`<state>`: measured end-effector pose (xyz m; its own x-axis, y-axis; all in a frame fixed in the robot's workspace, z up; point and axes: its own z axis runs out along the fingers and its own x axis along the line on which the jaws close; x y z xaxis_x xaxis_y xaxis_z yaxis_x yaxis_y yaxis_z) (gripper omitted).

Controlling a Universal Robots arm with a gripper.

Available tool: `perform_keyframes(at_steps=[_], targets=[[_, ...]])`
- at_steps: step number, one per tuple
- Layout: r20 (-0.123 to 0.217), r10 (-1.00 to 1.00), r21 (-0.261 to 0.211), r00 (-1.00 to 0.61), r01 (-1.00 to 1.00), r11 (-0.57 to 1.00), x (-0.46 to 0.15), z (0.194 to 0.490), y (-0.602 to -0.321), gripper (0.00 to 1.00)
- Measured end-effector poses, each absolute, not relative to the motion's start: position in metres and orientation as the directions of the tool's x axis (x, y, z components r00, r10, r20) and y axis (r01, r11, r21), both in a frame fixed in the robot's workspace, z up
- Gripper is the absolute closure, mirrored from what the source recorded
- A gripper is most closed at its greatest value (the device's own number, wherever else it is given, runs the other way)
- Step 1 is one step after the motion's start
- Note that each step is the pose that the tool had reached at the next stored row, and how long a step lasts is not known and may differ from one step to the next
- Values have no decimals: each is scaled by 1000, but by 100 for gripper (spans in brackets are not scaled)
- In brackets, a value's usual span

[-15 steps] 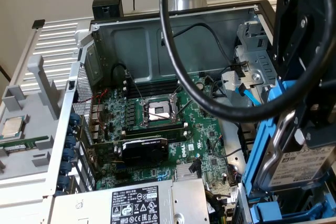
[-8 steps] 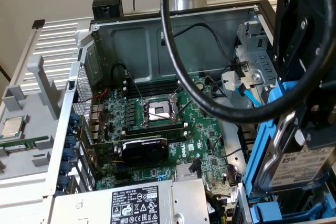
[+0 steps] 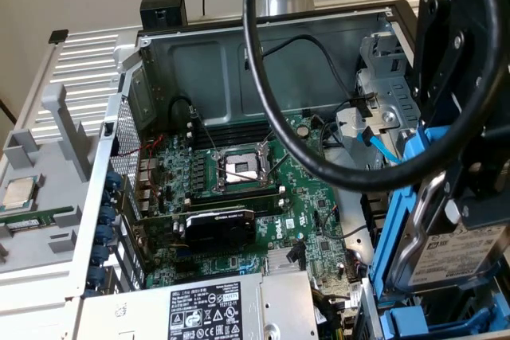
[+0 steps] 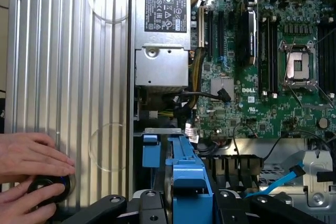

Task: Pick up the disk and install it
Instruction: 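Insert the disk into the insertion slot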

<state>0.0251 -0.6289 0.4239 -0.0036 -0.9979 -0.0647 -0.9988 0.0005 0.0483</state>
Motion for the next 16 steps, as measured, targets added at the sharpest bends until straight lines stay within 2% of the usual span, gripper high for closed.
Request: perform_keyframes(at_steps=[16], targets=[[-65, -998, 48, -3, -999, 0, 22, 422, -629, 63]])
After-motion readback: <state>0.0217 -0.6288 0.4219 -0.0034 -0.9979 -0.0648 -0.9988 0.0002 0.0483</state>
